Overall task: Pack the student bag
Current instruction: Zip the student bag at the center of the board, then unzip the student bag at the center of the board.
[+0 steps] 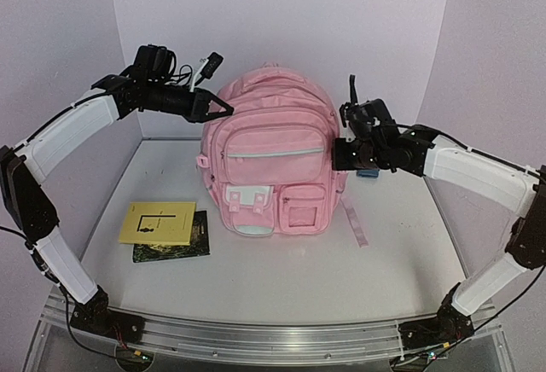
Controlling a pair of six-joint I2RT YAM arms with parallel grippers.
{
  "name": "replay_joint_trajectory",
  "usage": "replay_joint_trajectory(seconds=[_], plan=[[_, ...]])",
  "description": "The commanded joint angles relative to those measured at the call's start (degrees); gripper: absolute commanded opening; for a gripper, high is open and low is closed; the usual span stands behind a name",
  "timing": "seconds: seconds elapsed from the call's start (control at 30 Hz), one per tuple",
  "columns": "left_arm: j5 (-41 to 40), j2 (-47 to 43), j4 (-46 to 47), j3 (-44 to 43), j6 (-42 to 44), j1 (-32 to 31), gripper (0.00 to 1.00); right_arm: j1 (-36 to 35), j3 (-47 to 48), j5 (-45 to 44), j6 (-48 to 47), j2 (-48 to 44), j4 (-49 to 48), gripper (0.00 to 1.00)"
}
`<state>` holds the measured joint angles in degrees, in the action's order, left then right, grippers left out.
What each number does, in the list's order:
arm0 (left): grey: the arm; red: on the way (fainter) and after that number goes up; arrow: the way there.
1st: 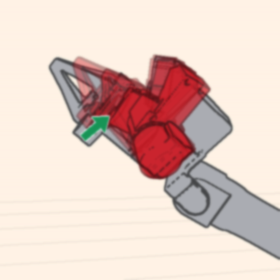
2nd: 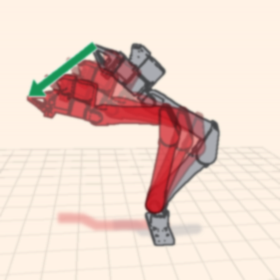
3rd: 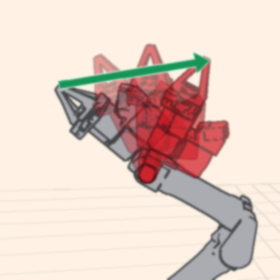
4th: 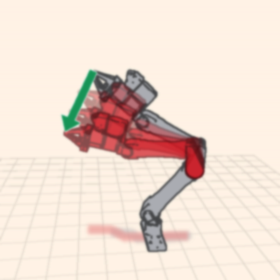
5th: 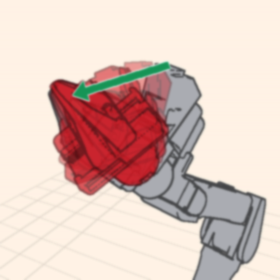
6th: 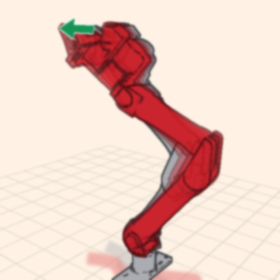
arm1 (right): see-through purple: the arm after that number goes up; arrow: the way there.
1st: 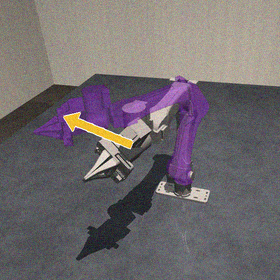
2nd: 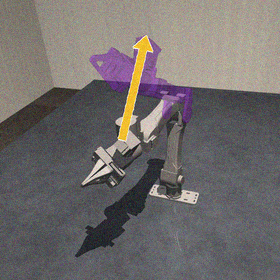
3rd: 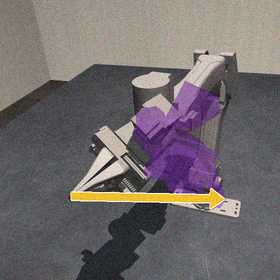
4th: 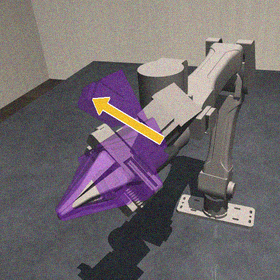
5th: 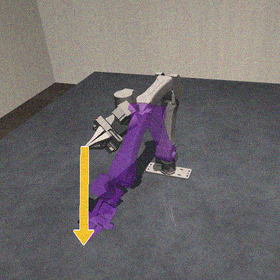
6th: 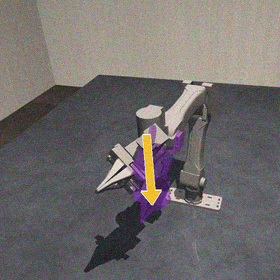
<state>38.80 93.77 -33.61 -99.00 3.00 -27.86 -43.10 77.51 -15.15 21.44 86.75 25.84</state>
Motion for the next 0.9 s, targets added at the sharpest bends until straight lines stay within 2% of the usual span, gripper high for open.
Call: replay_joint_trajectory(seconds=[0.0, 0.1, 0.23, 0.3, 0.37, 0.43, 0.47, 0.57, 0.63, 0.73, 0.87], plan=[[6.0, -2.5, -2.5, 1.4, -0.6, -0.2, 0.0, 4.2, 7.9, 0.5, -4.8, 4.1, -8.5, 0.0], [4.9, -3.3, -1.2, 3.1, -2.0, -0.8, 0.03, 6.3, 10.4, 2.5, -5.2, 7.4, -10.1, 0.0], [-1.6, -6.9, 0.5, 7.8, -6.4, -0.8, 0.47, 7.6, 11.0, 4.3, -5.0, 8.7, -11.4, 0.0], [-4.6, -10.4, 2.9, 12.1, -8.4, -0.8, 0.61, 7.8, 10.8, 5.1, -4.8, 8.5, -11.7, 0.01], [-8.2, -15.0, 5.5, 17.5, -11.2, -0.8, 0.71, 7.9, 10.4, 5.9, -4.7, 8.0, -11.8, 0.1], [-11.4, -19.6, 7.8, 22.0, -14.4, -0.8, 0.79, 7.8, 9.9, 6.6, -4.7, 7.4, -11.9, 0.31], [-12.7, -21.6, 8.9, 24.5, -16.1, -0.9, 0.81, 7.9, 9.6, 6.7, -4.6, 7.0, -12.0, 0.4], [-15.0, -26.3, 11.4, 32.2, -20.8, -1.3, 0.83, 7.8, 8.9, 7.5, -4.1, 6.1, -12.1, 0.58], [-17.1, -27.9, 11.6, 35.9, -23.3, -2.1, 0.83, 7.9, 8.6, 8.4, -3.8, 5.8, -12.1, 0.66], [-21.1, -28.4, 11.0, 40.0, -26.4, -3.3, 0.82, 7.8, 7.9, 9.4, -3.5, 5.5, -12.3, 0.68], [-22.2, -27.1, 16.0, 44.7, -29.8, -5.4, 0.76, 7.9, 6.5, 9.4, -2.6, 4.9, -12.6, 0.7]])
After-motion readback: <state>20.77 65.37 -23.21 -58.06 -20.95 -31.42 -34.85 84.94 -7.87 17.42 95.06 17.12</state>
